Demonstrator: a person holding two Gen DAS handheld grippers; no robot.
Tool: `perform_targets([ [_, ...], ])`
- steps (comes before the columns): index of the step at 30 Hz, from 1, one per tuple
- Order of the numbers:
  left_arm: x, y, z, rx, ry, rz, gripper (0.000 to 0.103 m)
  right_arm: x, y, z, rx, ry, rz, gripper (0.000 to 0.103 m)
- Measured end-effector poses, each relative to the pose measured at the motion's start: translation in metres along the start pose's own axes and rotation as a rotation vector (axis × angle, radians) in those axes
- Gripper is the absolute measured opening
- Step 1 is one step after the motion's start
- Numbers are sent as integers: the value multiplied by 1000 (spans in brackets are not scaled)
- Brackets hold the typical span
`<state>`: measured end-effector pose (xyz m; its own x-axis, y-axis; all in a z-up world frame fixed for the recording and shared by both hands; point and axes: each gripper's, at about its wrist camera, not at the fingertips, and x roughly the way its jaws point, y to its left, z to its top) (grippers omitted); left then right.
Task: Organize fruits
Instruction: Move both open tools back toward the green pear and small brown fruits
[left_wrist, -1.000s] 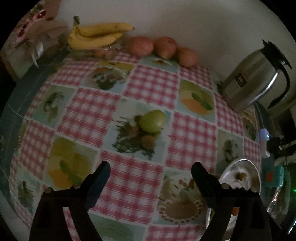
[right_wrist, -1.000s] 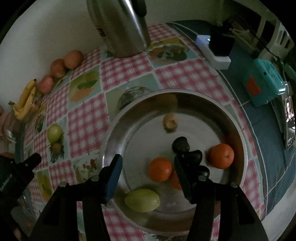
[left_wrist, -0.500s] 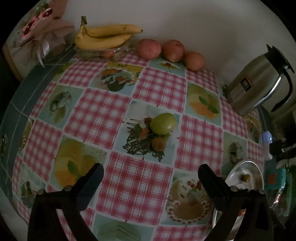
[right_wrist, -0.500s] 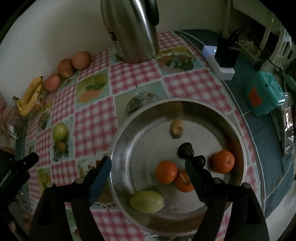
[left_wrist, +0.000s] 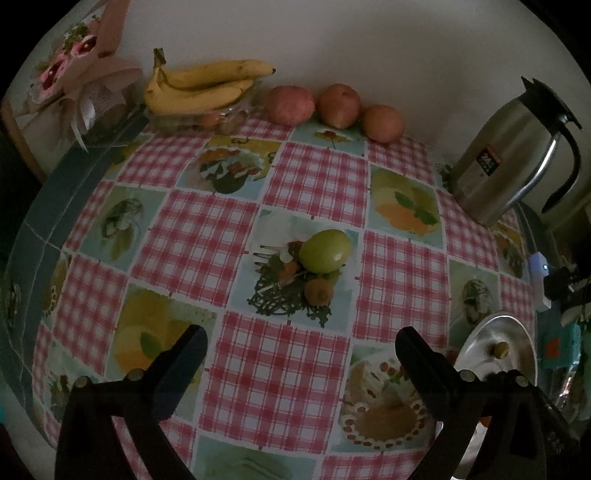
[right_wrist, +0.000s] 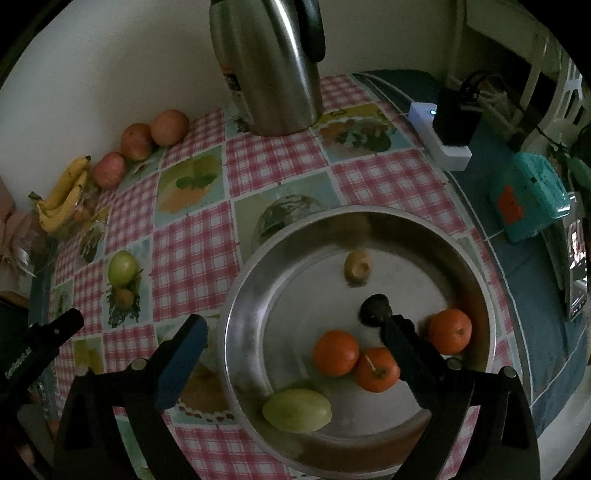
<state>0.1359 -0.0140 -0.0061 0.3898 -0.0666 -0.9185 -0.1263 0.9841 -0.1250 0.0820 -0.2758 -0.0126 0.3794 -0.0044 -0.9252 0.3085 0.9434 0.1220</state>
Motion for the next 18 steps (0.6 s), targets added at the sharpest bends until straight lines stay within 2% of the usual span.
perform_targets([
  [4, 4, 5, 0, -4, 20, -21, 103, 6, 3, -1, -13, 21, 1, 97],
  [18, 10, 41, 9, -12, 38, 11, 103, 14, 24, -6, -89, 45, -22, 97],
])
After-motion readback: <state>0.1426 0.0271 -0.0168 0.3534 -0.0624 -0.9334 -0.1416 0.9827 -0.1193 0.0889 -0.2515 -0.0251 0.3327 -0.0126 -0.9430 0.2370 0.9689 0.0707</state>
